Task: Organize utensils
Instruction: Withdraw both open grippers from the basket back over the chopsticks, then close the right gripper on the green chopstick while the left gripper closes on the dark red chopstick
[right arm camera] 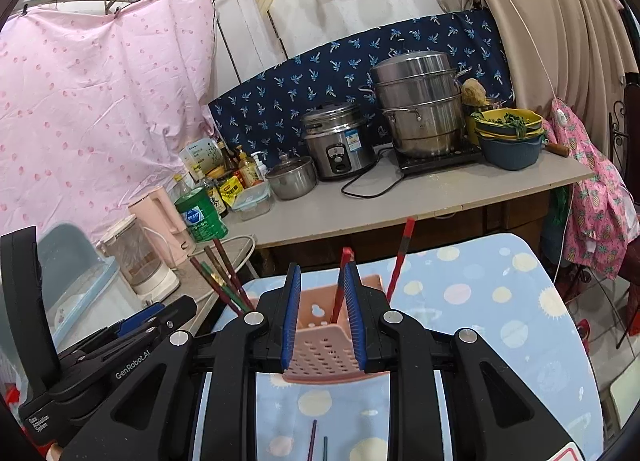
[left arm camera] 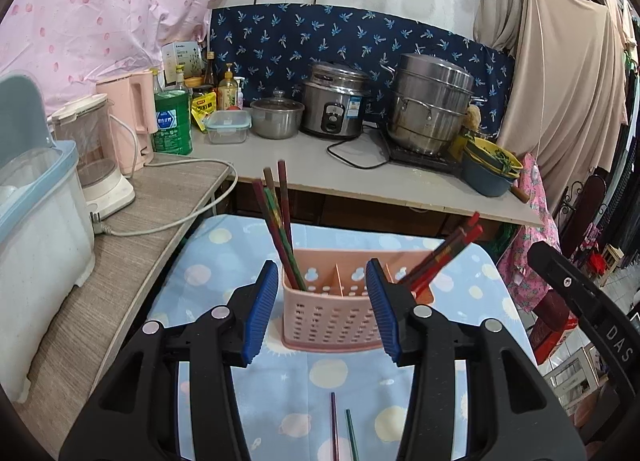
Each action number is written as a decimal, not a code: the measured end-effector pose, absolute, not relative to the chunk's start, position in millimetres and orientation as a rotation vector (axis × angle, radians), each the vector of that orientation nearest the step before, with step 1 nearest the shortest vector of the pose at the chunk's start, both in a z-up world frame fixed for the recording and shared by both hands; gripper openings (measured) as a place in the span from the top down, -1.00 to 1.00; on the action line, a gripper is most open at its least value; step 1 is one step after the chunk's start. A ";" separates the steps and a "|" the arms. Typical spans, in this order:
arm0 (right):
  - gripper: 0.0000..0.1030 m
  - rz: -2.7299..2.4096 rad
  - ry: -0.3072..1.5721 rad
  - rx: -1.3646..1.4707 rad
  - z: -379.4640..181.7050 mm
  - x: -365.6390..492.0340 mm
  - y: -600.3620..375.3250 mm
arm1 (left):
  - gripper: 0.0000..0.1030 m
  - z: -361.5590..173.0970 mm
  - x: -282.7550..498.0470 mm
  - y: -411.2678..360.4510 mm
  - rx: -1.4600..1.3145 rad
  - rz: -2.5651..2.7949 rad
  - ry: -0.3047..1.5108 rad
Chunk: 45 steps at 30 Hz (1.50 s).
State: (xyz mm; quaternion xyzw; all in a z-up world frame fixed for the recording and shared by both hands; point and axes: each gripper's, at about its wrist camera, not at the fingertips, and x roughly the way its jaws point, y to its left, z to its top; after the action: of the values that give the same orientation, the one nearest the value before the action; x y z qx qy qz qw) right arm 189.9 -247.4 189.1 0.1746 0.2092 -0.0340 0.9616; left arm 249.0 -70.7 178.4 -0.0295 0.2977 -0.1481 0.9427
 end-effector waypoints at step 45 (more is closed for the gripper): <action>0.56 -0.010 0.807 0.291 29.1 57.9 -180.2 | -0.04 44.3 133.2 -44.4 0.041 -0.268 0.875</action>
State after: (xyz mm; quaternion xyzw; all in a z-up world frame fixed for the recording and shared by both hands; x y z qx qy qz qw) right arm 57.9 -180.2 29.1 0.1410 0.3911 -0.0047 0.9095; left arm 133.2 -44.4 44.3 0.0198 0.4222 -0.1295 0.8970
